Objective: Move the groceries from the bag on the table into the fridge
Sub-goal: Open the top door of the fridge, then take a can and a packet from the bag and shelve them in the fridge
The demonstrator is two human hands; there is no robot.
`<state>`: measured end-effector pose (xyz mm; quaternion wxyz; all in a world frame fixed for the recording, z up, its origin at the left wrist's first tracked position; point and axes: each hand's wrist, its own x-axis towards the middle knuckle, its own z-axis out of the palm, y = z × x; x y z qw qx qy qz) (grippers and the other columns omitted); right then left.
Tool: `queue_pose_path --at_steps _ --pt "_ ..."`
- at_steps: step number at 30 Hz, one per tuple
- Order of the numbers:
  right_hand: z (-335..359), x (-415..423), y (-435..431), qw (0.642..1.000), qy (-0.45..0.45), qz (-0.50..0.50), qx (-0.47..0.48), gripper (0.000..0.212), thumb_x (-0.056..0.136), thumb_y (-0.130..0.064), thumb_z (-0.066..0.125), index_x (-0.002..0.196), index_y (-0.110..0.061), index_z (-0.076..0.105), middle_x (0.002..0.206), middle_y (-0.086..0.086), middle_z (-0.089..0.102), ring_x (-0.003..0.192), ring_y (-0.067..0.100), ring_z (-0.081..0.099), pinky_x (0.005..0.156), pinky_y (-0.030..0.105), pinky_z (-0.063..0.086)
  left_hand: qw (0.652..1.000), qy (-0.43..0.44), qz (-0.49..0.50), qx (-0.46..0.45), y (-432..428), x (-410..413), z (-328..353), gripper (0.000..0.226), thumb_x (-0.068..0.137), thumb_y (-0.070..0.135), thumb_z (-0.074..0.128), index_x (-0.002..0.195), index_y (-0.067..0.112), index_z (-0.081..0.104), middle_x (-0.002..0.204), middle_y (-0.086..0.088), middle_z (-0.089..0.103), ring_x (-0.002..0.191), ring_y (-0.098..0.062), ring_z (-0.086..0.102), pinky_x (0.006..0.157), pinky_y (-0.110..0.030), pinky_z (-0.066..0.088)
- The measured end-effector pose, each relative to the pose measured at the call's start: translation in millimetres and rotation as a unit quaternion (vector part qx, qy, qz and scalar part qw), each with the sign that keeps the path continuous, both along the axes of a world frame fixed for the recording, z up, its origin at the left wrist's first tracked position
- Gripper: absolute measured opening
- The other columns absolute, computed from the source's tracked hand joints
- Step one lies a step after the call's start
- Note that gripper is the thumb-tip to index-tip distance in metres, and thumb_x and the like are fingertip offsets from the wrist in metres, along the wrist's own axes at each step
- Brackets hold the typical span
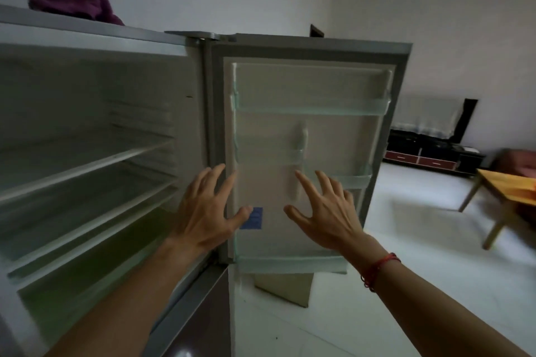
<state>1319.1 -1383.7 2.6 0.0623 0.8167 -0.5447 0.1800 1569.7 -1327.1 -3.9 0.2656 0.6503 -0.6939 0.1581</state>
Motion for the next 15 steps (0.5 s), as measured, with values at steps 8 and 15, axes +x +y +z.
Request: queue_pose_path --at_steps 8,15 --pt "-10.3 -79.5 77.3 0.986 0.013 -0.168 -0.002 0.095 0.075 -0.085 0.009 0.160 -0.042 0.006 0.168 0.015 0.010 0.153 0.040 0.015 0.118 0.057 0.025 0.986 -0.026 -0.166 0.000 -8.8 -66.5 -16.8 0.084 0.083 0.073 0.032 0.150 0.023 0.038 0.156 -0.011 0.034 0.141 -0.036 0.031 0.113 -0.049 0.030" --pt "-11.5 -147.1 166.3 0.953 0.004 -0.304 -0.005 0.092 0.076 -0.082 0.011 0.159 -0.042 0.014 0.167 0.017 0.015 0.152 0.041 0.018 0.117 0.057 0.026 0.957 -0.046 -0.286 0.004 7.0 -149.9 -18.6 0.086 0.084 0.074 0.030 0.153 0.024 0.030 0.160 -0.010 0.026 0.146 -0.035 0.021 0.115 -0.050 0.025"
